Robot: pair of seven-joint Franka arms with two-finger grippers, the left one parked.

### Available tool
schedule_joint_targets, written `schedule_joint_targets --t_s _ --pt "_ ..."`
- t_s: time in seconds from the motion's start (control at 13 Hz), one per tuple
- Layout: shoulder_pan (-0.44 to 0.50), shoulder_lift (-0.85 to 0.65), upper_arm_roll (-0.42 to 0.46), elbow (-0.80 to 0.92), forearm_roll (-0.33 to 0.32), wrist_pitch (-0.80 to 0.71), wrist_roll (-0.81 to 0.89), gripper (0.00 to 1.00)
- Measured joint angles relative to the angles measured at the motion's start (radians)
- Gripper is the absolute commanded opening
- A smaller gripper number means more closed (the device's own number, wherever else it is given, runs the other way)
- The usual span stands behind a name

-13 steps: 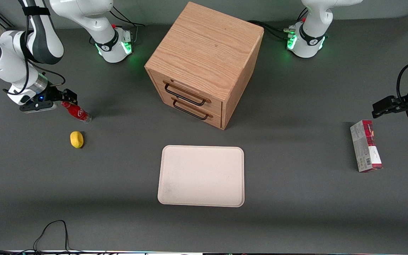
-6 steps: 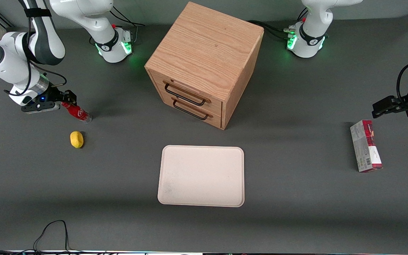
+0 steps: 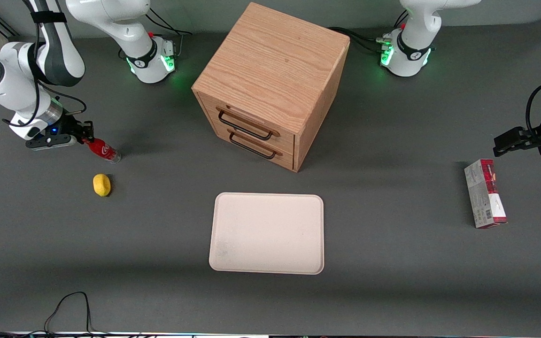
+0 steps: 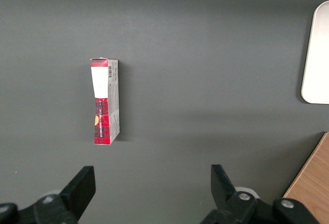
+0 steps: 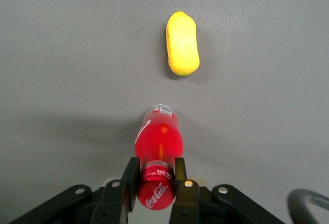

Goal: Place coke bottle on tray
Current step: 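Close the right gripper on the bottle and lift it off the table, then carry the held bottle over to the cream tray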

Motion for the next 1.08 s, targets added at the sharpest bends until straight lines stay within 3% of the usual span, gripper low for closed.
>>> schedule_joint_targets --t_s 0.31,0.54,0.85,1.08 --pt "0.0 0.0 0.0 0.006 0.0 -0.008 0.0 0.0" --pt "0.018 -0.005 0.02 0.127 -0.001 -0.179 0.005 0.0" --pt "0.142 0.027 0.035 0.545 0.011 -0.623 0.047 0.0" --pt "0.188 0.183 0.043 0.93 0.094 -0.878 0.068 0.0"
